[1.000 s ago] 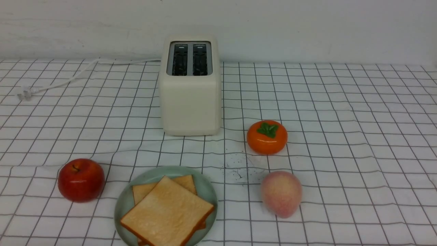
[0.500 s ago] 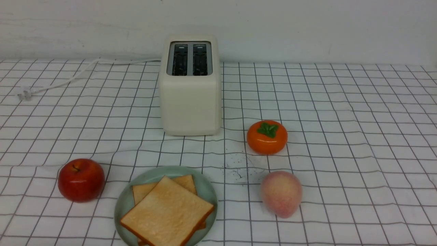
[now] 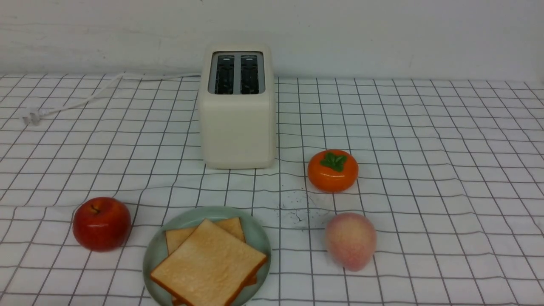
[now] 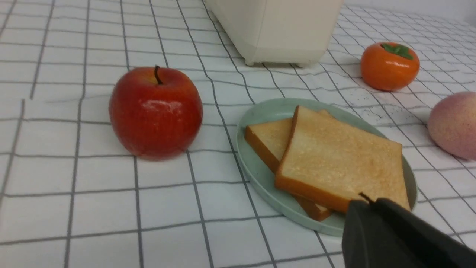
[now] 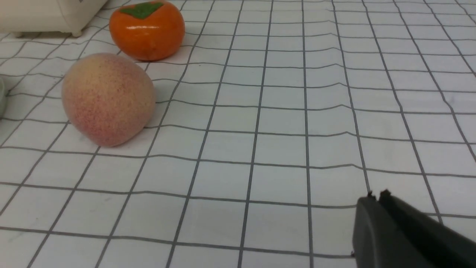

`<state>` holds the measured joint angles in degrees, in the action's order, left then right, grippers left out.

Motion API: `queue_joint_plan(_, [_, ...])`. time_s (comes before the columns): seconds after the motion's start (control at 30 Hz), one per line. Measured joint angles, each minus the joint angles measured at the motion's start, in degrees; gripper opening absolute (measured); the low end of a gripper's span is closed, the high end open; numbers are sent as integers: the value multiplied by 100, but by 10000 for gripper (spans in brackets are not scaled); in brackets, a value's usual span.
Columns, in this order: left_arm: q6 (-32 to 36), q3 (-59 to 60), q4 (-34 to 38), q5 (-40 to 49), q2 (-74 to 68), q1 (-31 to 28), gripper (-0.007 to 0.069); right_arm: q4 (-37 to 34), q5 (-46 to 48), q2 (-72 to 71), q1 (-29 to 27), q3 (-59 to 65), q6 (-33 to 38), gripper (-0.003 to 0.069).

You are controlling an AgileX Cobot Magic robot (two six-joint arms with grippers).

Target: Take toasted bread from bread machine on white checkered table place on plate.

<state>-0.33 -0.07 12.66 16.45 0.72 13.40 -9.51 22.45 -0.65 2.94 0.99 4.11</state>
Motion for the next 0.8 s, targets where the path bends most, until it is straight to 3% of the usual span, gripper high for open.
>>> queue_joint_plan(0.17, [-68, 72, -7, -65, 0, -683, -13, 0, 0, 0, 0, 0, 0, 4])
queue_joint_plan(0.27, [-76, 152, 103, 357, 0, -926, -13, -25, 12, 0, 0, 0, 0, 7])
queue_joint_plan(0.8, [-87, 179, 225, 610, 0, -933, -13, -25, 12, 0, 0, 0, 0, 22])
